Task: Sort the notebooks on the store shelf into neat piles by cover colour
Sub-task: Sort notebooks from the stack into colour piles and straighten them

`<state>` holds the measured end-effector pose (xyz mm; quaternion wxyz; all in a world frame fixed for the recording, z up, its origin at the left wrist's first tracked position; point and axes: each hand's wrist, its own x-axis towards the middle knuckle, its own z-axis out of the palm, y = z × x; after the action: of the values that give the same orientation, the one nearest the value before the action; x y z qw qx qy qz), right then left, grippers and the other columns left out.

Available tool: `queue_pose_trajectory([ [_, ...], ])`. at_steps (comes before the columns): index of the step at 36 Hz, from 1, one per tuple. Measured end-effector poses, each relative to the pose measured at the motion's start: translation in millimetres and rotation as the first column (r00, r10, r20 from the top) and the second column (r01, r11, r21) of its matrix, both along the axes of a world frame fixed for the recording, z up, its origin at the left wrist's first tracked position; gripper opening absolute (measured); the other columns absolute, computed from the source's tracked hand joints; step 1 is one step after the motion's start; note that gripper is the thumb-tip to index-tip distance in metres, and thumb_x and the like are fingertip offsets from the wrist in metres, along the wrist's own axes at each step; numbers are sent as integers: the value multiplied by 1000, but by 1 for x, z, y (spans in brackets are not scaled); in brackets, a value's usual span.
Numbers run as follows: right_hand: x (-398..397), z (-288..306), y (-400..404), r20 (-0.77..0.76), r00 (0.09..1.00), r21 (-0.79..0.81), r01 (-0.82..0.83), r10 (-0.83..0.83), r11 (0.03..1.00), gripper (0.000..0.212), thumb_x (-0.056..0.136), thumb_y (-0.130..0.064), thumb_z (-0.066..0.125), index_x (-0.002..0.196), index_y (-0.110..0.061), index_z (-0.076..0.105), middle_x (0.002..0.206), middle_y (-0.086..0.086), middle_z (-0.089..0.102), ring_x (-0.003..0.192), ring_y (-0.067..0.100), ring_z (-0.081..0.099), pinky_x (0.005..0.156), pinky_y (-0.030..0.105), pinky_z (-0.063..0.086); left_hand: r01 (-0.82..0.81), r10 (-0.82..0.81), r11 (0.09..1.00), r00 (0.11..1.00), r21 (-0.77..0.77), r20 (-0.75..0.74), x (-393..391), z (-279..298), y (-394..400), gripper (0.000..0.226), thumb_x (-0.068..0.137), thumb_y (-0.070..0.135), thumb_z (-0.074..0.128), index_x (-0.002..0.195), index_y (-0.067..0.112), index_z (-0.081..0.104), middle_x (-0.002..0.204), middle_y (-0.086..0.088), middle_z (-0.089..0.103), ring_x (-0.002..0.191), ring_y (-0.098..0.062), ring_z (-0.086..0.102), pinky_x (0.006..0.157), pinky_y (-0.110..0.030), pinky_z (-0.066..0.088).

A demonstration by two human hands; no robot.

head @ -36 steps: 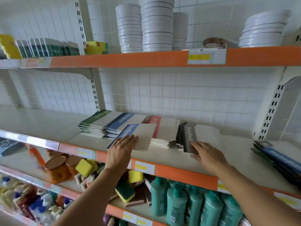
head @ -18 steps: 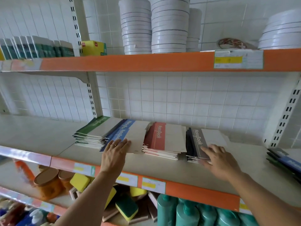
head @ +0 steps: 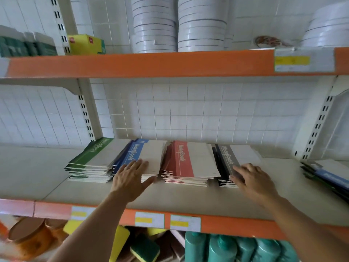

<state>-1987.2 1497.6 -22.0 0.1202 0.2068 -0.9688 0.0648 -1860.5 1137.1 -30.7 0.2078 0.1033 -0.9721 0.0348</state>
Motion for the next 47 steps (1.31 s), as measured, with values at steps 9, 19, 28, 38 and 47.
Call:
queue_pose_trajectory([
  [9,7,8,2,2,1000,107,-8,8,994,59,97,-58,26,147,-28,30,145,-4,38,129,18,41,107,32,30,69,-56,994,987,84,-150,0,17,29,74,86,65,21,119,16,65,121,-4,66,114,-27,59,94,-41,46],
  [19,27,12,45,-70,997,117,27,-19,993,57,98,-55,27,147,-25,30,145,-4,38,130,18,41,107,32,31,274,-260,961,933,23,-250,-9,25,114,46,87,47,39,101,16,70,101,0,70,94,-24,66,79,-35,52],
  [28,38,24,175,-96,980,106,185,-175,977,53,97,-53,36,140,-22,43,137,3,51,122,26,52,99,37,40,455,-438,890,828,-37,-350,-42,15,253,43,90,48,39,94,19,71,95,3,70,93,-20,64,84,-31,44],
  [38,32,19,318,-29,975,95,221,-219,971,59,97,-57,30,144,-22,38,140,1,48,125,22,47,101,32,35,518,-499,855,812,-20,-301,-66,4,412,38,86,46,43,92,23,73,98,4,71,93,-17,66,84,-28,47],
  [47,13,10,379,176,965,128,175,-196,976,55,101,-34,38,152,-23,19,155,-1,27,141,19,27,114,34,27,508,-497,861,848,15,-185,-76,1,486,38,84,44,41,87,24,73,94,4,72,89,-17,68,79,-30,54],
])
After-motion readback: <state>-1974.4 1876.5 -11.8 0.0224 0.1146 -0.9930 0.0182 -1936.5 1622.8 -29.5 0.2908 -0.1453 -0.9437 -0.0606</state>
